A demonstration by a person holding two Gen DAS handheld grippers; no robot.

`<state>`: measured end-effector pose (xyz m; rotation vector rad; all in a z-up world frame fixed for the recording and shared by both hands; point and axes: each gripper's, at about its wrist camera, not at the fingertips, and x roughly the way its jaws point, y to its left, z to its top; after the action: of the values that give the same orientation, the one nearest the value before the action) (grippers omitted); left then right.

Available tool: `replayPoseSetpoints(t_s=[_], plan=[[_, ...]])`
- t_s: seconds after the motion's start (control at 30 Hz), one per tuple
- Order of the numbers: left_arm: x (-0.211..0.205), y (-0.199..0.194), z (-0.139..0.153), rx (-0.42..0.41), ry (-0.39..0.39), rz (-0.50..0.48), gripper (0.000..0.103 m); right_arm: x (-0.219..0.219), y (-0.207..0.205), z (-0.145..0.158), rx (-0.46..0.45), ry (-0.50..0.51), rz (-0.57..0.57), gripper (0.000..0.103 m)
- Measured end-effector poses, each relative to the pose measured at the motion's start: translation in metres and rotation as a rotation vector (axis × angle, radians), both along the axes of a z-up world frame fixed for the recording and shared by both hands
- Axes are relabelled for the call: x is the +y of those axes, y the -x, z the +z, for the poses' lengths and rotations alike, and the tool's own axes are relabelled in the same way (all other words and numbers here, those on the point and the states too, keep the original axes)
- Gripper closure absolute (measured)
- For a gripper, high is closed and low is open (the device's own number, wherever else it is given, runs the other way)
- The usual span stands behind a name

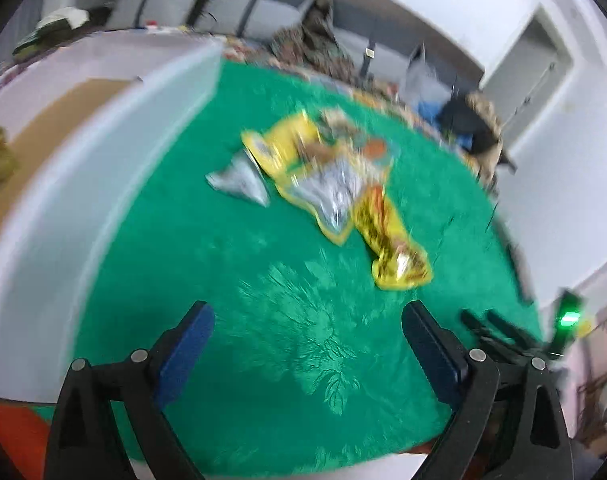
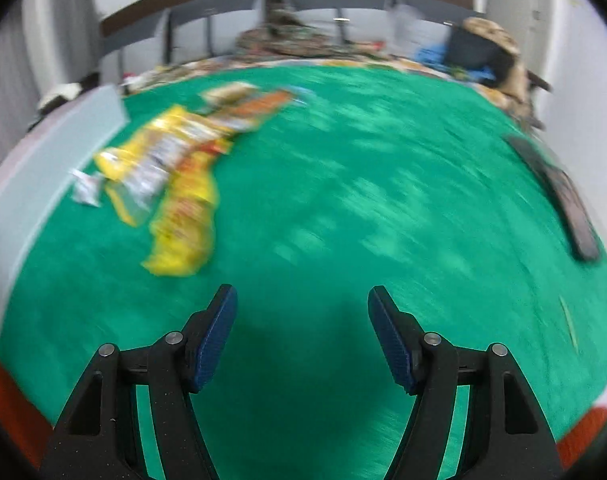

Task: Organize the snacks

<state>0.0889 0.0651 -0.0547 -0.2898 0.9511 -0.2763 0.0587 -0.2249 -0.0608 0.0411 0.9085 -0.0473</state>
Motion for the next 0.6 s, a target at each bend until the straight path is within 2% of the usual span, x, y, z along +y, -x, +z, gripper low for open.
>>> replayPoseSetpoints(t_s=[0.13,0.2,0.23,0.37,0.5,0.6], plan=[[-0.027,-0.011,-0.035,0.031,-0.094,0.022,0.01,-0.015,0.016,-0.012,0.009,0.007,0.017,0.032],[-0.027,-0.01,-0.048,0.044,-0.107,0.039,0.011,-0.017,0.013,-0.018,0.017,-0.02,0.031,0.032],[-0.027,-0.005,-0.048,0.014,-0.123,0.039,0.011,-0.017,0.012,-0.021,0.022,-0.034,0.037,0.031],[-0.032,0.0,-0.053,-0.006,-0.195,0.018,0.01,-0.009,0.014,-0.025,-0.002,-0.003,0.061,0.026],[-0.04,0.002,-0.056,-0.025,-0.235,-0.009,0.002,-0.003,0.016,-0.03,-0.015,0.013,0.055,0.02],[-0.05,0.002,-0.059,-0.034,-0.305,-0.03,0.001,-0.003,0.015,-0.03,-0.009,0.014,0.059,0.019]])
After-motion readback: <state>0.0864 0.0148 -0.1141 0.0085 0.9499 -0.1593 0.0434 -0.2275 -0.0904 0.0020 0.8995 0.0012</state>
